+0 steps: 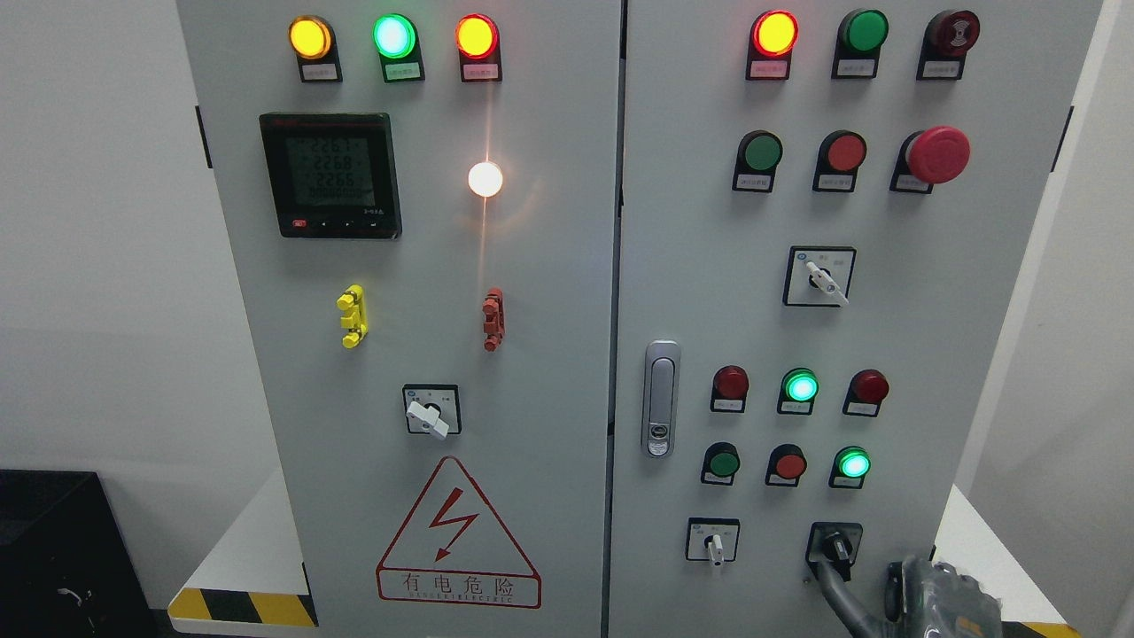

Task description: Flip black knob to close circuit

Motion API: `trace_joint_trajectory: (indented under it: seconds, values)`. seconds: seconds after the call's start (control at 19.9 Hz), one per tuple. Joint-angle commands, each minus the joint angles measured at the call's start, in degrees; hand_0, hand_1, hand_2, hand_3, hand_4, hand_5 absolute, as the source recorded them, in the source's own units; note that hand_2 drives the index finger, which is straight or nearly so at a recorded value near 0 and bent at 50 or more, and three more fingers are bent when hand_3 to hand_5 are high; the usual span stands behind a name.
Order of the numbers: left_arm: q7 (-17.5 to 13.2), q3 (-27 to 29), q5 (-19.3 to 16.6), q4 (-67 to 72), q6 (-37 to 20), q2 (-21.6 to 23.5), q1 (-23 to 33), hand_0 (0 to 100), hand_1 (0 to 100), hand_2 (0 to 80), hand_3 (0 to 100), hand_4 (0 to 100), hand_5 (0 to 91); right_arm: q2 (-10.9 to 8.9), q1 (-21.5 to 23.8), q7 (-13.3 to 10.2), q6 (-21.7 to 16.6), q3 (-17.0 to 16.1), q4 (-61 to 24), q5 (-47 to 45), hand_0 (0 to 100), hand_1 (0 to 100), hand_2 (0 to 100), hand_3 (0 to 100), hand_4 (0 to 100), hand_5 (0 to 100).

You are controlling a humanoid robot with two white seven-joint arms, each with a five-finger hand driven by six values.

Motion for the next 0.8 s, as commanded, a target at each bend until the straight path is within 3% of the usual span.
trace_joint_trajectory:
  seconds: [0.0, 0.75]
  values:
    - [0.0, 0.0, 0.0, -1.7, 0.0, 0.0, 1.3, 12, 56, 0.0, 0, 0, 0.0, -0.04, 0.1, -0.1, 0.1, -1.6, -0.3, -0.1, 0, 0, 96, 100, 100, 100]
    - [0.0, 0.0, 0.0, -1.7, 0.0, 0.0, 1.3, 12, 56, 0.0, 0, 0, 0.0, -0.04, 0.2, -0.1, 0.0, -1.6, -1.2, -0.9, 0, 0, 96, 100, 100, 100]
